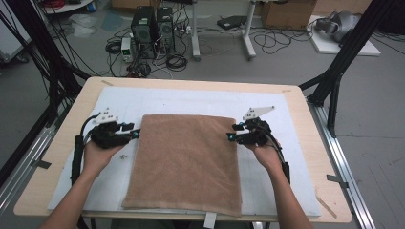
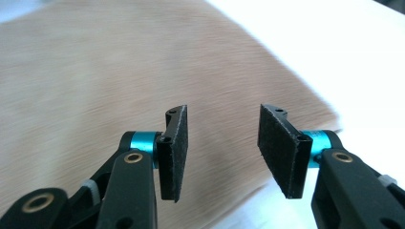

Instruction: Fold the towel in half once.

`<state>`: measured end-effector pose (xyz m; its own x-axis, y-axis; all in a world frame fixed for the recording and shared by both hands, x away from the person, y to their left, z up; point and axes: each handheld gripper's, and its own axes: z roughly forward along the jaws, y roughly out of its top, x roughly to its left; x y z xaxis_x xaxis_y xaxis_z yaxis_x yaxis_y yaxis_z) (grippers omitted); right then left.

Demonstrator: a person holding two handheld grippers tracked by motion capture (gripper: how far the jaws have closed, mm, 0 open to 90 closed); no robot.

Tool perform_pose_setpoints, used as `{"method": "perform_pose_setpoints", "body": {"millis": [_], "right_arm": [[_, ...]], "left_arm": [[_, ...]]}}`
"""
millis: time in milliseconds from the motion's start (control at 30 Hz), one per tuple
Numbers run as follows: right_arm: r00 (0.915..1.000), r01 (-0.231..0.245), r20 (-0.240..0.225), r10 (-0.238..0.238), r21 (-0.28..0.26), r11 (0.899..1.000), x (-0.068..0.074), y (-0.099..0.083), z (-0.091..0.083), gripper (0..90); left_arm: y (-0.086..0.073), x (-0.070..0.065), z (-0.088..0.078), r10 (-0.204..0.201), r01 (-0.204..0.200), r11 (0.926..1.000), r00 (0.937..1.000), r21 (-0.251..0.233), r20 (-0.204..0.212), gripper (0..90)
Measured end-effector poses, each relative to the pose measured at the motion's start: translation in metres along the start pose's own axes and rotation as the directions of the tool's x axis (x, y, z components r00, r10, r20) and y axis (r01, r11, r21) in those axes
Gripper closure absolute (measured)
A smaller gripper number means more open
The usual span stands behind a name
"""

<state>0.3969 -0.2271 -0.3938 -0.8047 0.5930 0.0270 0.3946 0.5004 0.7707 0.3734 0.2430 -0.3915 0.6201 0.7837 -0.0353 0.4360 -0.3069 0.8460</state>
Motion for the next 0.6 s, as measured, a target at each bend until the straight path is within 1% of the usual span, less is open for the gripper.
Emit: {"method": "perform_pose_setpoints", "body": {"millis": [33,67,100,133,167,233,267,300,333,367,400,433,467,500,533,567,600], "right_arm": [[0.9997,-0.005,0.024,0.005,0.012,1.0,-0.005,0.002,0.004,52.3],[0.9985,-0.022,0.05,0.021,0.02,1.0,-0.013,0.004,0.009,51.9],[0.9974,-0.038,0.063,0.036,0.022,0.999,-0.02,0.005,0.013,51.8],[0.996,-0.051,0.075,0.049,0.028,0.998,-0.026,0.006,0.017,51.0],[0.9947,-0.061,0.085,0.057,0.036,0.998,-0.032,0.005,0.021,50.0],[0.9916,-0.09,0.097,0.085,0.048,0.995,-0.04,0.003,0.028,47.5],[0.9895,-0.11,0.1,0.104,0.049,0.993,-0.043,0.0,0.032,47.0],[0.9886,-0.119,0.099,0.113,0.055,0.991,-0.045,-0.002,0.035,45.7],[0.987,-0.134,0.099,0.127,0.069,0.989,-0.046,-0.004,0.039,44.3],[0.9858,-0.146,0.096,0.138,0.087,0.985,-0.048,-0.007,0.043,44.3],[0.9845,-0.16,0.089,0.151,0.109,0.981,-0.049,-0.01,0.048,44.7],[0.9847,-0.166,0.073,0.158,0.126,0.978,-0.049,-0.012,0.053,45.2],[0.9838,-0.17,0.079,0.161,0.118,0.978,-0.048,-0.013,0.054,52.8],[0.9832,-0.18,0.051,0.176,0.107,0.978,-0.049,-0.012,0.053,67.6],[0.9847,-0.174,0.022,0.173,0.102,0.979,-0.048,-0.011,0.051,79.5],[0.9907,-0.136,0.017,0.135,0.099,0.986,-0.046,-0.007,0.048,82.9],[0.9924,-0.121,0.03,0.119,0.096,0.988,-0.044,-0.004,0.046,83.3]], "left_arm": [[0.005,0.005,0.009,-0.012,0.012,0.9999,0.9999,0.01,-0.009,59.1],[0.009,0.01,0.017,-0.009,0.01,0.9995,0.9997,0.03,-0.023,59.3],[0.012,0.014,0.025,-0.017,0.019,0.9988,0.9993,0.046,-0.035,59.7],[0.014,0.017,0.032,-0.023,0.025,0.9986,0.9992,0.046,-0.033,59.8],[0.014,0.02,0.04,-0.03,0.033,0.9973,0.9989,0.066,-0.036,59.9],[0.012,0.026,0.055,-0.041,0.047,0.9913,0.9978,0.123,-0.052,58.6],[0.01,0.028,0.06,-0.056,0.062,0.9894,0.997,0.131,-0.055,56.3],[0.007,0.03,0.064,-0.081,0.088,0.9859,0.9952,0.142,-0.055,54.5],[0.004,0.032,0.068,-0.107,0.114,0.9817,0.993,0.153,-0.049,53.4],[0.002,0.033,0.072,-0.122,0.128,0.977,0.9913,0.17,-0.049,53.2],[-0.001,0.033,0.075,-0.128,0.134,0.9734,0.9908,0.186,-0.042,56.4],[-0.001,0.032,0.076,-0.126,0.129,0.9726,0.9916,0.193,-0.028,63.6],[-0.001,0.03,0.076,-0.119,0.12,0.9753,0.9928,0.186,-0.016,71.4],[0.001,0.028,0.076,-0.098,0.102,0.9782,0.9948,0.181,-0.027,80.3],[0.003,0.026,0.074,-0.068,0.075,0.9811,0.9967,0.179,-0.044,86.2],[0.005,0.026,0.072,-0.071,0.077,0.9831,0.9964,0.166,-0.047,87.3],[0.006,0.027,0.068,-0.072,0.079,0.9859,0.9962,0.148,-0.049,87.6]]}}
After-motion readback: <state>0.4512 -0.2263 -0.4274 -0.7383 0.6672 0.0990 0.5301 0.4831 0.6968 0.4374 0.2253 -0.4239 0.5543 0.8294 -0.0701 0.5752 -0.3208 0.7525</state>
